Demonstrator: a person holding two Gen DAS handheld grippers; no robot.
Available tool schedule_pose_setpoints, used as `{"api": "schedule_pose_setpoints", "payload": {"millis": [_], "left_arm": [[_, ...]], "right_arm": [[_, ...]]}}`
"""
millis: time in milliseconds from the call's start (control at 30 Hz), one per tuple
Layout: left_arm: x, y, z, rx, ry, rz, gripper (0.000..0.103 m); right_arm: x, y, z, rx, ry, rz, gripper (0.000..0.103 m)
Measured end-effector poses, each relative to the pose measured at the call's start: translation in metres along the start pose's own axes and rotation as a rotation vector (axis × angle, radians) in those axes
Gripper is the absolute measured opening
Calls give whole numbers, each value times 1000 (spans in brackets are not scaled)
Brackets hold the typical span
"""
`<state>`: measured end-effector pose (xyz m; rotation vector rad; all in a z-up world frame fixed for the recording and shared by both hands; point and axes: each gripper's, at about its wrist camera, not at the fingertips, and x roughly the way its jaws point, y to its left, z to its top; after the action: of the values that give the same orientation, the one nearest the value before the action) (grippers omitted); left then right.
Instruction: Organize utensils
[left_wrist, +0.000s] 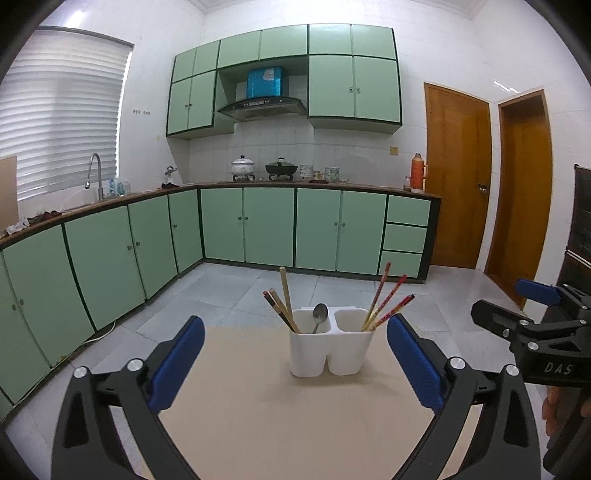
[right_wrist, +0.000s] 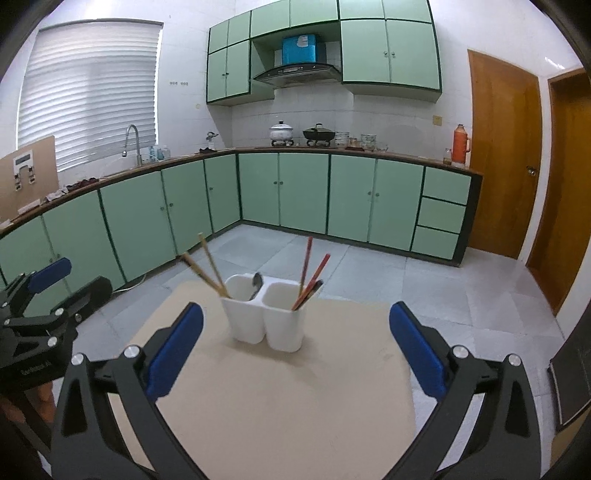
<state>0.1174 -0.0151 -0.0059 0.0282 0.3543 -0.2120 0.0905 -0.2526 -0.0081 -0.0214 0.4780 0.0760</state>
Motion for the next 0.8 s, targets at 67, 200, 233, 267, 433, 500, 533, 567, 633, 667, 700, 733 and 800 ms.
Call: {"api": "schedule_pose_setpoints", "payload": {"millis": [67, 200, 233, 267, 433, 500, 533, 567, 633, 667, 700, 733, 800], "left_arm": [[-6, -1, -1, 0, -5, -4, 97], [-18, -3, 0, 8, -19, -3, 97], [-21, -2, 0, 8, -23, -3, 97], [-23, -1, 0, 7, -25, -4, 97], [-31, -2, 2, 12, -39, -2, 97], [-35, -3, 0, 11, -43, -5, 97], [-37, -3, 0, 10, -46, -6, 97], [-38, -3, 1, 9, -48, -8, 97], [-41, -4, 0, 11, -51, -10, 97], [-42, -4, 0, 12, -52, -10, 97], [-43, -4, 0, 13, -53, -9, 97], [-43, -5, 1, 13, -54, -10, 97], [-45, -5, 1, 9, -56, -9, 97]], "right_arm": [[-4, 3, -1, 5, 1, 7, 98], [-15, 7, -1, 6, -9, 13, 98], [-19, 7, -1, 4, -12, 18, 98], [-21, 8, -2, 1, -14, 21, 98], [-33, 14, -2, 0, -29, 38, 98], [-36, 15, 0, -2, -35, 44, 98], [-39, 17, 1, -6, -41, 43, 98], [-41, 18, 2, -10, -47, 41, 98], [-44, 19, 3, -11, -51, 40, 98], [-44, 19, 3, -11, -52, 41, 98], [-45, 19, 3, -11, -53, 40, 98], [-45, 20, 3, -12, -53, 39, 98], [-45, 20, 3, -13, -53, 39, 98]]}}
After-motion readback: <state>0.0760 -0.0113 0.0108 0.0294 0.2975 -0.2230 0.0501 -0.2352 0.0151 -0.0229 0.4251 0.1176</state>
